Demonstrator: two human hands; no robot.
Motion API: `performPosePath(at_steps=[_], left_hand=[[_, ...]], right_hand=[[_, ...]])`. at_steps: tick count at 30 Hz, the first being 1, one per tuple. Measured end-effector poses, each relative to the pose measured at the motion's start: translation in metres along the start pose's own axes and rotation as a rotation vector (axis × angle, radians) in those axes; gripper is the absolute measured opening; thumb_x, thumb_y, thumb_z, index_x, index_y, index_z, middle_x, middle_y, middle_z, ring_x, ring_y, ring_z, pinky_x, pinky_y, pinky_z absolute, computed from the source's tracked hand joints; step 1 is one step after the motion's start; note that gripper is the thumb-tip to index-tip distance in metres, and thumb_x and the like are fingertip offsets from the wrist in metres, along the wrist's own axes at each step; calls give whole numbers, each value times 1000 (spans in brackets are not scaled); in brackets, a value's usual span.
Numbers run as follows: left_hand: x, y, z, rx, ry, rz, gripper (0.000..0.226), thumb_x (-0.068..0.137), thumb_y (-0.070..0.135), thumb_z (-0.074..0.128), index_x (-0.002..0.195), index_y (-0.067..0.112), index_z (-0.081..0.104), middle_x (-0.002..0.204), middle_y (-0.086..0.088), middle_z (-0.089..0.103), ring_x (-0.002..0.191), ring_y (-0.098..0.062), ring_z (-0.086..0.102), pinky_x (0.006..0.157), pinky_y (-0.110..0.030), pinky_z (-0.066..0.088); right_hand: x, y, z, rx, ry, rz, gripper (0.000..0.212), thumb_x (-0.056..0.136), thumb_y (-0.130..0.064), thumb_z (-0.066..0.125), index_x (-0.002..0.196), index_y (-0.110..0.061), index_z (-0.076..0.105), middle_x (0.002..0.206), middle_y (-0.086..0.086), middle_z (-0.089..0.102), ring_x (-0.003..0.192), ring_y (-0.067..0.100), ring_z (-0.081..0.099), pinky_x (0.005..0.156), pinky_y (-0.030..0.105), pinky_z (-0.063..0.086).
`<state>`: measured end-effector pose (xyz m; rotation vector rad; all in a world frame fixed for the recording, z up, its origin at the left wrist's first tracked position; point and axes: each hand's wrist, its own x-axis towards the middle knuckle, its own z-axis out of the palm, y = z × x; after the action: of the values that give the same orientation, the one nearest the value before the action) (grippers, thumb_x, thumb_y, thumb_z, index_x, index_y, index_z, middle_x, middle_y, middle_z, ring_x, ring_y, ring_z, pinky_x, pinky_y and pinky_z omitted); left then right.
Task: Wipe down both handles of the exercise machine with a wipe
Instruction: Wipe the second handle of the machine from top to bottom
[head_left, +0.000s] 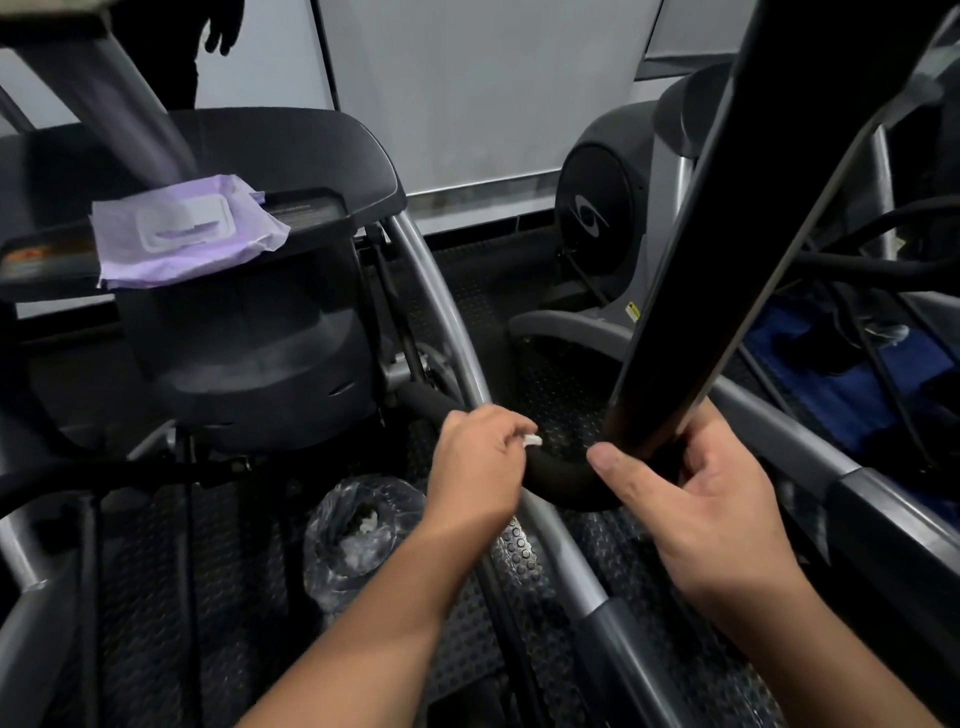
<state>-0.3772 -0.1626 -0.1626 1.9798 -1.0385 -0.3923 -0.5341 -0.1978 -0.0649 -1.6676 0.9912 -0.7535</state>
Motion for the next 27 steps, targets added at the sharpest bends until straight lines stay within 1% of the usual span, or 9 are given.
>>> performPosePath(at_steps=[5, 8, 12, 14, 16, 20, 23, 25, 27], left_hand=[[5, 2, -5, 28, -146, 60, 31, 86, 3, 56, 93, 23, 79, 97, 9, 72, 99, -15, 50, 87, -17, 36], [21, -7, -13, 163, -143, -18, 31, 89, 5, 53, 98, 21, 77, 105, 6, 71, 105, -21, 49, 92, -28, 39], [13, 1, -10, 127, -210, 77, 30, 88, 4, 54, 97, 20, 78, 103, 6, 72, 103, -19, 50, 95, -30, 41], [11, -7, -10, 85, -133, 20, 30, 90, 4, 54, 100, 20, 78, 105, 5, 70, 104, -18, 51, 96, -30, 41], [9, -12, -9, 107, -16, -50, 27, 91, 5, 55, 101, 18, 76, 108, 2, 65, 105, -20, 53, 95, -33, 43], [-19, -10, 0, 5, -5, 9, 17, 90, 9, 55, 95, 19, 68, 102, 8, 52, 99, -11, 52, 86, -25, 44], [-17, -16, 3, -223, 193, -243, 17, 92, 9, 61, 85, 24, 65, 95, 11, 54, 88, -4, 56, 85, -30, 47], [-16, -9, 6, -325, 208, -358, 25, 91, 9, 64, 78, 29, 60, 91, 11, 53, 82, 2, 54, 78, -21, 43], [-19, -6, 13, -382, 230, -421, 26, 90, 10, 66, 76, 30, 59, 92, 7, 57, 80, 1, 56, 76, -17, 43]], right_hand=[[0, 0, 2, 21, 11, -10, 27, 78, -16, 79, 89, -35, 64, 82, -15, 72, 75, -3, 67, 68, 12, 50], [0, 0, 1, 18, 3, -2, 28, 79, -15, 80, 90, -36, 64, 84, -13, 73, 77, -1, 68, 71, 14, 51], [-1, -3, 2, 36, -10, -12, 26, 80, -10, 78, 85, -31, 65, 79, -15, 71, 72, -3, 66, 67, 11, 50], [-1, -6, 3, 41, -4, -30, 26, 80, -14, 78, 86, -35, 65, 78, -15, 70, 71, -5, 64, 65, 8, 49], [-1, -7, 3, 36, 8, -37, 21, 73, -29, 77, 88, -37, 64, 81, -11, 71, 72, -2, 65, 67, 10, 50], [-1, -8, 5, 28, 19, -30, 22, 67, -37, 73, 87, -37, 63, 79, -12, 70, 69, -3, 64, 64, 10, 50], [-2, -9, 6, 26, 29, -35, 22, 67, -38, 72, 87, -38, 64, 79, -13, 71, 70, -3, 65, 65, 9, 49], [-2, -8, 5, 22, 31, -30, 23, 66, -41, 72, 88, -40, 64, 81, -13, 71, 73, -1, 66, 66, 10, 50], [-3, -9, 6, 16, 28, -30, 24, 66, -42, 72, 89, -40, 64, 83, -11, 71, 75, 1, 67, 67, 12, 51]])
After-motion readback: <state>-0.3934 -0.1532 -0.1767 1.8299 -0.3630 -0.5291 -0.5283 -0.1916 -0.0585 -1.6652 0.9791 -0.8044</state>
